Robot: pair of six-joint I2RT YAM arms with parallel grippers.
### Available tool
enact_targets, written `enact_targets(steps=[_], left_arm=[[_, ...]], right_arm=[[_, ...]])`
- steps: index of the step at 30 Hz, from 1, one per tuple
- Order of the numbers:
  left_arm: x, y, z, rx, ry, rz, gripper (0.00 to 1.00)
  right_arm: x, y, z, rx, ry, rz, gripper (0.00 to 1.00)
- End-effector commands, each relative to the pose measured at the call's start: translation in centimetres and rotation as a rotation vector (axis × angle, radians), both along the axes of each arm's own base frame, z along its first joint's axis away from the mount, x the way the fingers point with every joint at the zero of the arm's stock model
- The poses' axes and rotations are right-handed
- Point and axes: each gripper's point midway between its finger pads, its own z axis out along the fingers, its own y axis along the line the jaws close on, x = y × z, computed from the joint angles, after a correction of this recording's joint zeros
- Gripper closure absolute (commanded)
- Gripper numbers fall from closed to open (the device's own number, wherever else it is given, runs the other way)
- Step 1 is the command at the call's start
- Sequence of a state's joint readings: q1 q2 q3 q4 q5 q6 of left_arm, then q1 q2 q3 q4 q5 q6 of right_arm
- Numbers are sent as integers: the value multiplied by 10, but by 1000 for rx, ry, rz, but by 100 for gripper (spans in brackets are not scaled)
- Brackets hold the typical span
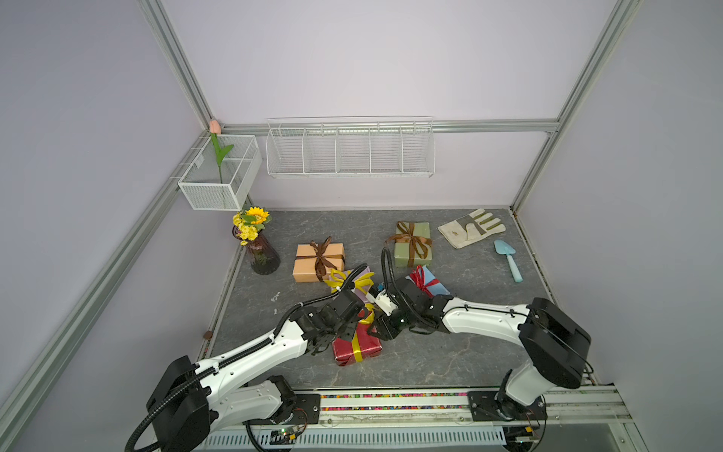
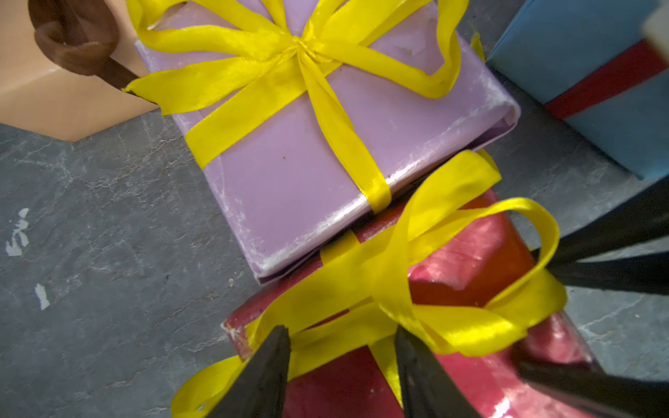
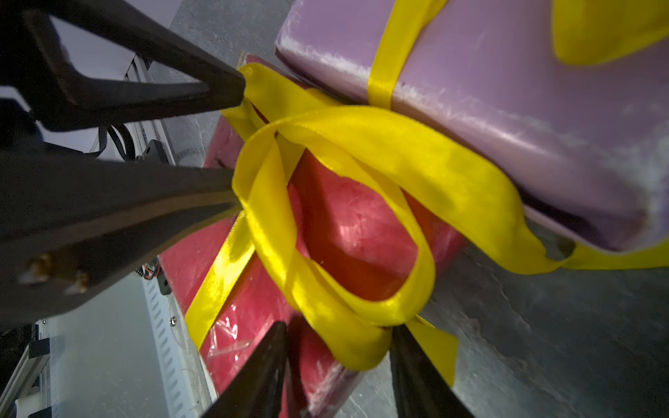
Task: Untie the ribbon bows on the gift boxes
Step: Untie the ribbon from the gift box.
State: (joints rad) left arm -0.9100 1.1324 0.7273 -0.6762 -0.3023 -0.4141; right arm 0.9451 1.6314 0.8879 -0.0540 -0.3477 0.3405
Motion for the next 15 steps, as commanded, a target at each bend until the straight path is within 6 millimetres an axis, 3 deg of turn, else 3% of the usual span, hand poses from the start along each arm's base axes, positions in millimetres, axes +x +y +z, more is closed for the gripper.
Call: enact_targets(steps=[1, 8, 15], left_arm=[[10, -3, 11, -4, -52, 10, 47], [13, -6, 6, 12, -48, 11, 49], [12, -9, -1, 27, -10, 8, 57]], right_arm=[[-10, -8, -20, -47, 41, 6, 52], [-10, -9, -18, -45, 38, 3, 52], [-10, -8, -17, -42, 35, 5, 52]])
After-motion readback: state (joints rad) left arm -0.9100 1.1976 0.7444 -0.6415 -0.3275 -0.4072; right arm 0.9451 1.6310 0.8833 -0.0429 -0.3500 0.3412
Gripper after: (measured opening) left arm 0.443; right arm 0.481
